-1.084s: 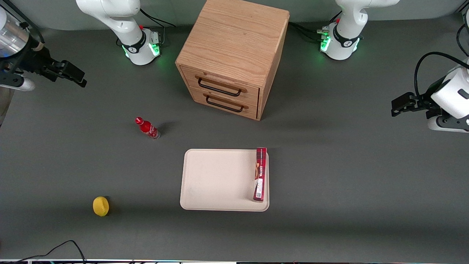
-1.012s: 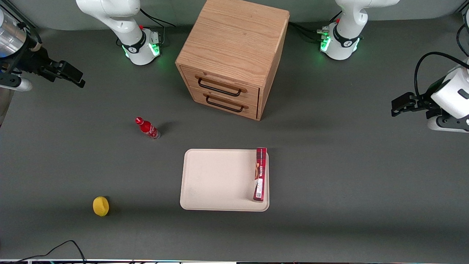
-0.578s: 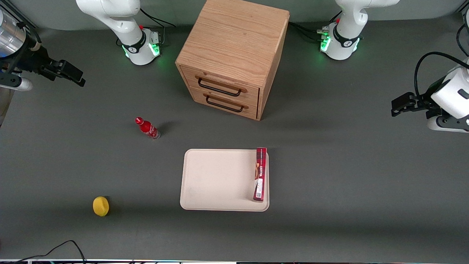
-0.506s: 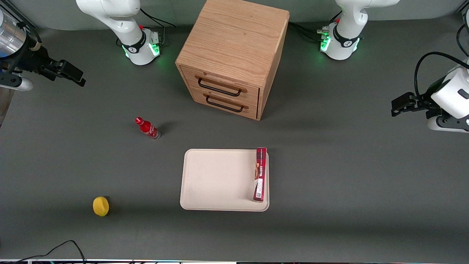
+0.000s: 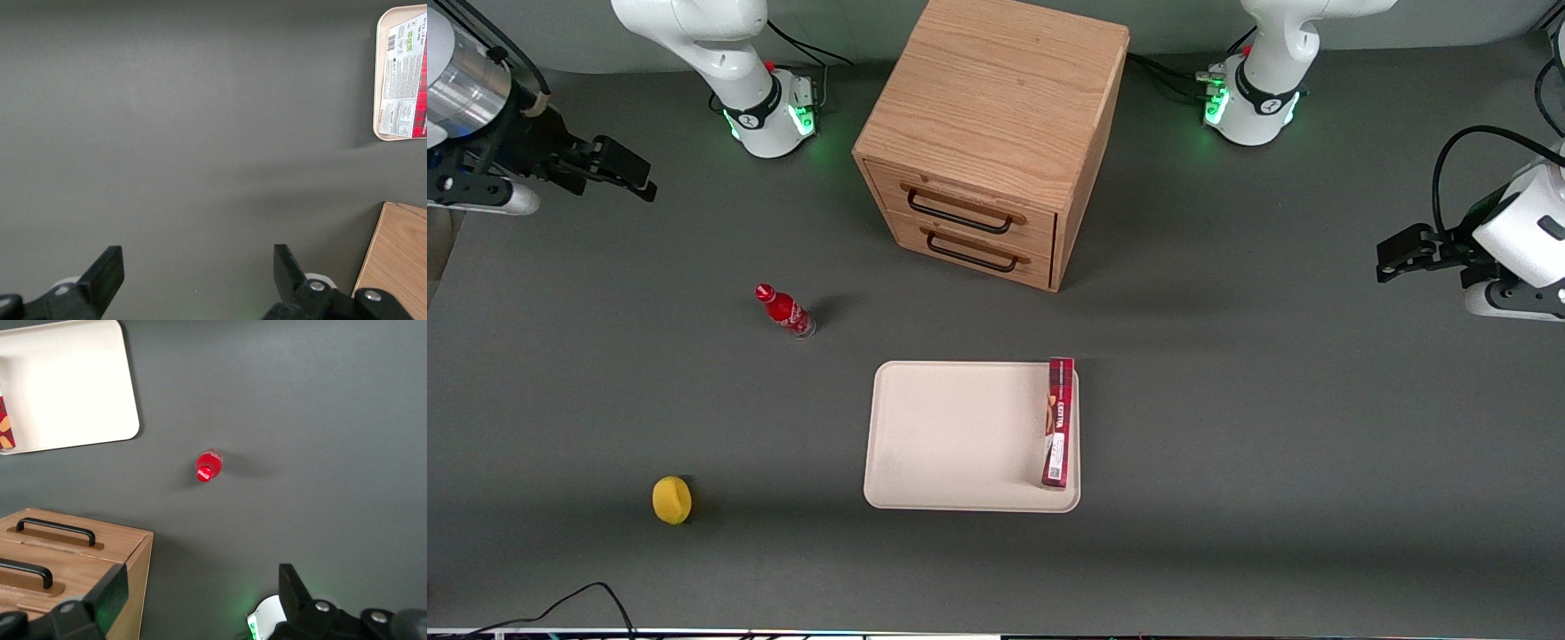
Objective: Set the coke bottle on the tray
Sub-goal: 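Move the open right gripper down over the red Coca-Cola bottle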
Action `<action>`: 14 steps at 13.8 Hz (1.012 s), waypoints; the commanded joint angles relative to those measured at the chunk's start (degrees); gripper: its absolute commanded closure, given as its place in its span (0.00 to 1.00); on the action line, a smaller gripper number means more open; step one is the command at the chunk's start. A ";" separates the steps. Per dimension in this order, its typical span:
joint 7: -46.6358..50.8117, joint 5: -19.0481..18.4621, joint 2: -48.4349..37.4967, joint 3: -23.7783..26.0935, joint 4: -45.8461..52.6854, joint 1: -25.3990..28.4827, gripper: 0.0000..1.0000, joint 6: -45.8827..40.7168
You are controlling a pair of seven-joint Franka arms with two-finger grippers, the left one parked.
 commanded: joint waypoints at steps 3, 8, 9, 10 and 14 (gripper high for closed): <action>-0.88 1.25 -0.82 2.54 -12.15 -0.33 0.00 11.61; 0.26 0.90 0.40 3.59 -29.38 -0.33 0.00 32.08; 0.70 0.90 1.19 3.60 -32.02 -0.25 0.00 35.34; 1.49 0.63 2.15 3.94 -33.79 -0.25 0.00 37.90; 1.93 0.46 5.23 4.82 -38.80 -0.25 0.00 47.22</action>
